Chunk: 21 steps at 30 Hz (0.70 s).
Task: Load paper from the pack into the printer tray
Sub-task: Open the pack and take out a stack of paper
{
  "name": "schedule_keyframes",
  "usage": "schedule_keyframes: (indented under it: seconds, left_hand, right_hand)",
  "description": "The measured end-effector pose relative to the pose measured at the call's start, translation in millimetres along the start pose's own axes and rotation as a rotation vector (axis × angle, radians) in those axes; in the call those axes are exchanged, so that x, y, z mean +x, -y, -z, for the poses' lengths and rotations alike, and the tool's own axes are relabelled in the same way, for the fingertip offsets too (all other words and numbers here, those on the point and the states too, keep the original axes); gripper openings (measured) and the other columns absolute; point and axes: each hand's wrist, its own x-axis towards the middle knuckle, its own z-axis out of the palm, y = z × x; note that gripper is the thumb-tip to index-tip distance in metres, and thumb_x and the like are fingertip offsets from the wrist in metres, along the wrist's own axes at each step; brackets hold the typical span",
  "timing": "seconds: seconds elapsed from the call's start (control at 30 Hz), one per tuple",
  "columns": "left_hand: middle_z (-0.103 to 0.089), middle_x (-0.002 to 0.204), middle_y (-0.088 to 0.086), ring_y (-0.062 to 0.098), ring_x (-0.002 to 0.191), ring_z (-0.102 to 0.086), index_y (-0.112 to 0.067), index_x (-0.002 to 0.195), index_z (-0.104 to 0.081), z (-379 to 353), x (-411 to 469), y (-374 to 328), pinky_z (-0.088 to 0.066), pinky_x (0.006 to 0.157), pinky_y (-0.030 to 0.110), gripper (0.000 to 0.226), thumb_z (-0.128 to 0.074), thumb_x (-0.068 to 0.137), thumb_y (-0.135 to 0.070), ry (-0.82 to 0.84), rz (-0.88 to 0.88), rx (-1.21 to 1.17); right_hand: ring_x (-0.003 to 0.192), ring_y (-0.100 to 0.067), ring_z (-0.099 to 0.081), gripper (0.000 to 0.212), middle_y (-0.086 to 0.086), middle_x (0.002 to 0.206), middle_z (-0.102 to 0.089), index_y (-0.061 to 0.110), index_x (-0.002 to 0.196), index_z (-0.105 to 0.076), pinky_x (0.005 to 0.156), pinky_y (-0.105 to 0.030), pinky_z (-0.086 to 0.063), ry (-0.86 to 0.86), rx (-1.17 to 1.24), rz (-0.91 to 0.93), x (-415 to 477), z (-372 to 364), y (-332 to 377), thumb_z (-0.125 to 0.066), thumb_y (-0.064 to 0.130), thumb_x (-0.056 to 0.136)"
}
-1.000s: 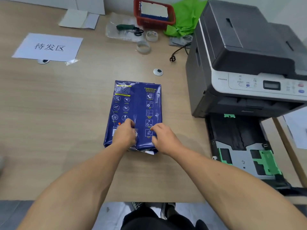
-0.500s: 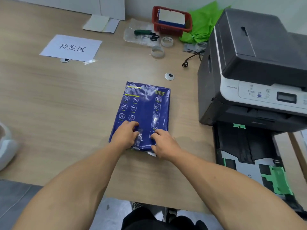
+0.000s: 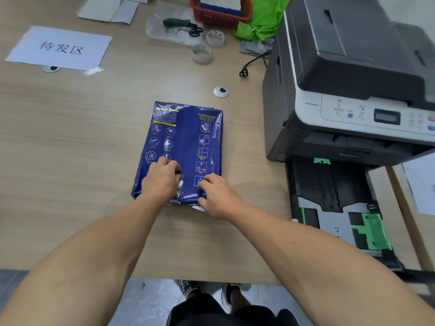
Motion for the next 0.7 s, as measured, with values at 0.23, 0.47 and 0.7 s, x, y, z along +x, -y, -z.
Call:
schedule_keyframes:
  seconds: [0.23, 0.47, 0.7]
  left_hand:
    - [-0.052, 0.125, 0.006, 0.030, 0.109, -0.046, -0.009, 0.113, -0.063, -8.0, 1.1, -3.7, -0.049, 0.074, 0.044, 0.024, -0.055, 0.099, -0.028, -0.026, -0.036, 0.091]
    - [-0.055, 0.127, 0.007, 0.031, 0.114, -0.044, -0.003, 0.096, -0.064, 7.9, -22.0, 14.8, -0.041, 0.096, 0.035, 0.009, -0.059, 0.095, -0.011, 0.068, -0.307, -0.090]
    - [-0.061, 0.120, 0.002, 0.028, 0.107, -0.054, -0.013, 0.098, -0.062, 24.9, -92.2, 45.6, -0.050, 0.083, 0.042, 0.033, -0.039, 0.095, -0.036, 0.226, -0.608, 0.099]
  right_hand:
    - [0.126, -0.023, -0.041, 0.038, -0.004, 0.130, -0.049, 0.014, 0.126, -0.055, 0.103, -0.042, -0.040, -0.049, 0.007, -0.012, 0.8, -5.8, 3.0, -0.052, 0.026, 0.090]
    - [0.135, -0.021, -0.034, 0.043, -0.001, 0.142, -0.041, 0.017, 0.133, -0.049, 0.105, -0.043, -0.039, -0.067, -0.045, 0.008, -3.7, -3.9, 2.7, -0.054, 0.027, 0.092]
    - [0.141, -0.020, -0.024, 0.048, 0.000, 0.148, -0.034, 0.022, 0.134, -0.048, 0.105, -0.049, -0.033, -0.046, -0.221, 0.061, 0.1, -3.2, 8.5, -0.059, 0.038, 0.089]
